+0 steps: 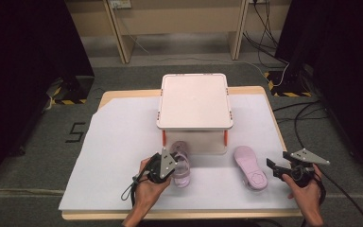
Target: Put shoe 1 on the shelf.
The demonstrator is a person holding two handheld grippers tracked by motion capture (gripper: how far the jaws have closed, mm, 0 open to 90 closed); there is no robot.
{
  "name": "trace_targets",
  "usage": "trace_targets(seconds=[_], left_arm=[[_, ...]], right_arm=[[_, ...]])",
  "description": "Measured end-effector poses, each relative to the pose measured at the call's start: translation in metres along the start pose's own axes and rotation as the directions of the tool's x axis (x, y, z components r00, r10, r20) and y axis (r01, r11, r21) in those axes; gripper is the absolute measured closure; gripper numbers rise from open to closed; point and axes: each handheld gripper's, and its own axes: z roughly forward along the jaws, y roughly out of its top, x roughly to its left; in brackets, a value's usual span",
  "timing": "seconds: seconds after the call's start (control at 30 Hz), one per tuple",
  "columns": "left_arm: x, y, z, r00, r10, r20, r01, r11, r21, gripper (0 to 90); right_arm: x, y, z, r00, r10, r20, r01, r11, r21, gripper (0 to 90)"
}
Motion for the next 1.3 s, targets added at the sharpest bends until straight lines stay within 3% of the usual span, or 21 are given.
trace_targets(seconds=[0.1, 0.23, 0.4, 0.47, 0.57, 0.63, 0.73, 0.83, 0.87, 0.9, 1.03, 1.07, 1.1, 1.13, 1.17, 1.23, 1.3], left_arm=[[0.002, 0.009, 0.016, 0.9994, 0.031, -0.015, -0.032, 0.9995, -0.005, 82.8], [0.006, 0.015, 0.031, 0.9987, 0.042, -0.029, -0.042, 0.999, -0.01, 82.8], [0.014, 0.019, 0.055, 0.9953, 0.076, -0.061, -0.075, 0.9971, 0.01, 82.6], [0.017, 0.019, 0.061, 0.9922, 0.096, -0.079, -0.095, 0.9953, 0.018, 82.4], [0.019, 0.017, 0.066, 0.993, 0.084, -0.083, -0.083, 0.9962, 0.026, 81.0], [0.019, 0.015, 0.067, 0.9907, 0.098, -0.095, -0.096, 0.995, 0.03, 79.0], [0.021, 0.016, 0.063, 0.9936, 0.053, -0.1, -0.051, 0.9984, 0.026, 62.3], [0.022, 0.019, 0.058, 0.9937, 0.032, -0.108, -0.03, 0.9992, 0.026, 47.5], [0.023, 0.022, 0.051, 0.993, -0.012, -0.118, 0.012, 0.9999, 0.0, 43.6], [0.023, 0.022, 0.051, 0.993, -0.012, -0.118, 0.012, 0.9999, 0.0, 42.1], [0.023, 0.025, 0.033, 0.9918, -0.098, -0.082, 0.095, 0.9947, -0.038, 34.3], [0.022, 0.025, 0.025, 0.9892, -0.135, -0.058, 0.132, 0.9898, -0.054, 33.4], [0.022, 0.025, 0.025, 0.9892, -0.135, -0.058, 0.132, 0.9898, -0.054, 32.5], [0.018, 0.022, 0.017, 0.984, -0.176, -0.026, 0.174, 0.983, -0.058, 31.1], [0.018, 0.022, 0.017, 0.984, -0.176, -0.026, 0.174, 0.983, -0.058, 30.0], [0.012, 0.017, 0.011, 0.978, -0.209, 0.006, 0.209, 0.9763, -0.057, 29.1], [0.008, 0.012, 0.008, 0.9792, -0.202, 0.017, 0.203, 0.9774, -0.059, 27.7]], right_arm=[[-0.001, 0.0, 0.0, 1.0, -0.001, 0.002, 0.001, 1.0, -0.002, 24.7], [-0.001, 0.0, 0.0, 1.0, 0.001, 0.002, -0.001, 1.0, 0.001, 24.7], [-0.001, 0.0, 0.0, 1.0, -0.001, 0.0, 0.001, 1.0, 0.0, 24.7], [-0.001, 0.0, 0.0, 1.0, 0.0, 0.001, 0.0, 1.0, 0.0, 24.7], [-0.001, -0.001, 0.0, 1.0, 0.002, 0.001, -0.002, 1.0, 0.003, 24.7], [-0.001, 0.0, 0.0, 1.0, 0.002, 0.0, -0.002, 1.0, 0.0, 24.7], [-0.001, -0.001, 0.0, 1.0, 0.0, 0.0, 0.0, 1.0, 0.003, 24.7], [-0.001, 0.0, 0.0, 1.0, 0.0, 0.0, 0.0, 1.0, 0.0, 24.7], [-0.001, -0.001, 0.0, 1.0, 0.001, 0.001, -0.001, 1.0, 0.002, 24.7], [-0.001, -0.001, 0.0, 1.0, 0.001, 0.0, -0.001, 1.0, 0.0, 24.7], [-0.001, 0.0, -0.001, 1.0, 0.005, 0.002, -0.005, 1.0, -0.002, 24.6], [-0.001, 0.0, -0.001, 1.0, 0.006, -0.002, -0.006, 1.0, -0.004, 24.7], [-0.001, 0.0, -0.001, 1.0, 0.006, -0.002, -0.006, 1.0, -0.004, 24.7], [-0.001, 0.0, -0.001, 1.0, 0.003, -0.003, -0.003, 1.0, -0.005, 24.7], [-0.001, 0.0, -0.001, 1.0, 0.003, -0.003, -0.003, 1.0, -0.005, 24.7], [-0.001, 0.0, -0.001, 1.0, 0.004, -0.001, -0.004, 1.0, -0.002, 24.6], [-0.001, 0.0, -0.001, 1.0, 0.005, 0.001, -0.005, 1.0, -0.006, 24.6]])
